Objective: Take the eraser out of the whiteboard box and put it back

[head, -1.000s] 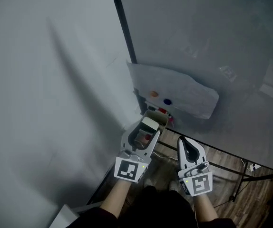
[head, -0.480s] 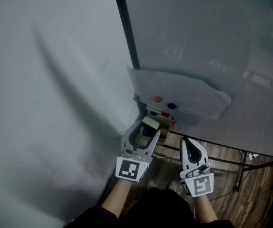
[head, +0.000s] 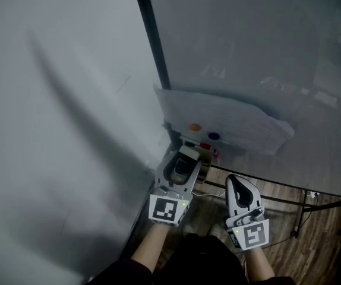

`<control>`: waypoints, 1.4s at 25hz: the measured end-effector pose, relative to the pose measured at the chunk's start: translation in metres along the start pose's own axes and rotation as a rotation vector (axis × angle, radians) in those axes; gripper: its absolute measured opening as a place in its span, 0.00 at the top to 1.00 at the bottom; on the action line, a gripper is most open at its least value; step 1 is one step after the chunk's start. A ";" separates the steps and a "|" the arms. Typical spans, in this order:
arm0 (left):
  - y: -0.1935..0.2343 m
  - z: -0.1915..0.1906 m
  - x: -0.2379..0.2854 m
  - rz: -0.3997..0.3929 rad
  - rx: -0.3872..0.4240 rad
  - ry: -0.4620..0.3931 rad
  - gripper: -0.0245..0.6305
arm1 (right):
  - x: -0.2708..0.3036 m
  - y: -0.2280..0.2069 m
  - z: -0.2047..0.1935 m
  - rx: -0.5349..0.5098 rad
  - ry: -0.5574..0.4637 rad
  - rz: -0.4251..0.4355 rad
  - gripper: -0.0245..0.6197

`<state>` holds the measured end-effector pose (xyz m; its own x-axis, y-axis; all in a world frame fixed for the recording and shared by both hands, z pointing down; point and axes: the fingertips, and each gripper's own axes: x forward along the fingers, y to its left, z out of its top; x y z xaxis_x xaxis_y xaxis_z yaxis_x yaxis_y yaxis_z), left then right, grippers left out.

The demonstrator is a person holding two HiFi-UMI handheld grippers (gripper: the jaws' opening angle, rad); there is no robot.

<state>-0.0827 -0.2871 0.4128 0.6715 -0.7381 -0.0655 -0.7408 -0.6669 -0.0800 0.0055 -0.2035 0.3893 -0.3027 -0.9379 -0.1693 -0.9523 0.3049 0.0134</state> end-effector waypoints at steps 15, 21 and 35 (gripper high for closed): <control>-0.004 -0.045 0.025 -0.017 -0.020 0.060 0.62 | -0.010 -0.009 -0.021 -0.002 0.043 -0.013 0.96; -0.007 -0.064 0.031 -0.010 0.002 0.113 0.62 | -0.016 -0.014 -0.023 -0.004 0.061 -0.026 0.96; -0.011 -0.054 0.026 -0.037 -0.010 0.101 0.62 | -0.021 -0.016 -0.028 -0.013 0.064 -0.031 0.96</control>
<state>-0.0574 -0.3044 0.4652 0.6939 -0.7191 0.0382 -0.7159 -0.6946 -0.0705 0.0264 -0.1934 0.4197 -0.2747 -0.9556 -0.1064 -0.9615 0.2740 0.0217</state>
